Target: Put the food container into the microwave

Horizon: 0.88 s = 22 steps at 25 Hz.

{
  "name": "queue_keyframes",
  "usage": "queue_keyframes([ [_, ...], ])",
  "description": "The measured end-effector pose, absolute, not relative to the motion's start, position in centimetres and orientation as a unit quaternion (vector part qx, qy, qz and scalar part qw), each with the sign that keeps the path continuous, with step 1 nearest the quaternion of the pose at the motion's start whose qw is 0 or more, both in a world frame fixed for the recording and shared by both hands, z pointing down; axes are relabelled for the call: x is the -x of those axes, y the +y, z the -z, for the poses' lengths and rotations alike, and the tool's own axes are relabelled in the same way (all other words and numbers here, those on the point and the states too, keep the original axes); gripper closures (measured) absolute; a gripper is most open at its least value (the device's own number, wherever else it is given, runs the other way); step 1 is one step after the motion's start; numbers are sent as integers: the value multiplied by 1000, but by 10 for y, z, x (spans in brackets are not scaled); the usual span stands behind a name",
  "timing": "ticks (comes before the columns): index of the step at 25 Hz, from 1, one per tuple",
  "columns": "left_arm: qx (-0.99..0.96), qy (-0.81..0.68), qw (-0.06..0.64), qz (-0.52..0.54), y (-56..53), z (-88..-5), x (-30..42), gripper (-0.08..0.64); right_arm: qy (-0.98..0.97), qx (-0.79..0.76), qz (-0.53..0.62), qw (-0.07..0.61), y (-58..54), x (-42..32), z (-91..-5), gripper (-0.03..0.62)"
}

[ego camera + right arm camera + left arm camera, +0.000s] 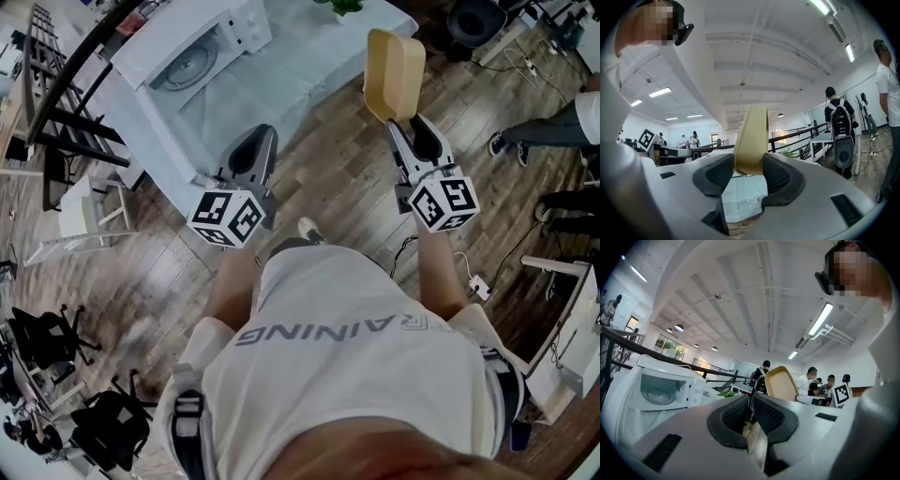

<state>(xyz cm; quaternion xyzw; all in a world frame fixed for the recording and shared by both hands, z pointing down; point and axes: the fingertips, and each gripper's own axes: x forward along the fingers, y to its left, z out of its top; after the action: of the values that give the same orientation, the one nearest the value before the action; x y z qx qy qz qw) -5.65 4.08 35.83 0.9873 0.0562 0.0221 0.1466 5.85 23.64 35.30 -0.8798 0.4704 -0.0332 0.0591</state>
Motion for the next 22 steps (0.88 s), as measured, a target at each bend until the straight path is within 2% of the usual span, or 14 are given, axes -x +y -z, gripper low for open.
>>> queue_keyframes([
  [11, -985, 55, 164, -17, -15, -362, 1, 500, 487, 871, 41, 50, 175, -106, -351, 383],
  [22, -985, 46, 166, -9, -31, -362, -16, 500, 522, 850, 47, 45, 123, -130, -355, 383],
])
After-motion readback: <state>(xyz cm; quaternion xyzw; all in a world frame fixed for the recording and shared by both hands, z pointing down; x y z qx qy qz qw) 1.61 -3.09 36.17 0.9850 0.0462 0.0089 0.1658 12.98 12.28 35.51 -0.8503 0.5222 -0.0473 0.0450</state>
